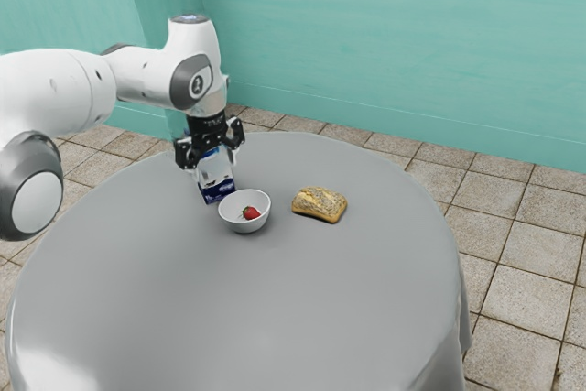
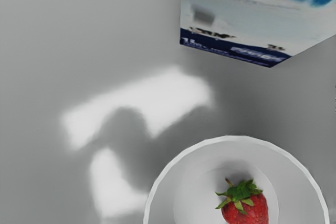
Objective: Take strawberry from the bowl
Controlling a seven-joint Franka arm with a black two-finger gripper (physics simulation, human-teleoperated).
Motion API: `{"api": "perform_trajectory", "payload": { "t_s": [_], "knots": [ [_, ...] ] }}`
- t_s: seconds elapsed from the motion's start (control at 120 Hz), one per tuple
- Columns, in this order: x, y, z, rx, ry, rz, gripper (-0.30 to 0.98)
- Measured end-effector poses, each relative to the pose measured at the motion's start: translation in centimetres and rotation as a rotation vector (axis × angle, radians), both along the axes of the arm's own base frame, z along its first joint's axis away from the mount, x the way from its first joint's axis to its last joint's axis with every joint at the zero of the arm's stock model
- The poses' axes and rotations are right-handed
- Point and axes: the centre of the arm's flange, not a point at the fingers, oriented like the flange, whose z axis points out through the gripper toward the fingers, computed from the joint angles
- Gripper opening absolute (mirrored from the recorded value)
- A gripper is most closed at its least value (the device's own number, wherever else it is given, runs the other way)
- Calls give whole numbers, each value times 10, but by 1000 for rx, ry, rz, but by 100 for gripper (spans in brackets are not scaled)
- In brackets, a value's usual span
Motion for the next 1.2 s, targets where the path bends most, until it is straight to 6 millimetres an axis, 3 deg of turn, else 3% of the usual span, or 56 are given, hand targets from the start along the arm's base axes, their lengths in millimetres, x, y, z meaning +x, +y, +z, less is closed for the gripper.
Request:
{"api": "perform_trajectory", "payload": {
  "t_s": [0.167, 0.583, 1.2],
  "knots": [
    [8, -2, -22, -13, -10, 116, 65],
    [13, -21, -53, -3, -1, 251, 41],
    [25, -34, -89, 6, -6, 313, 34]
  ]
}}
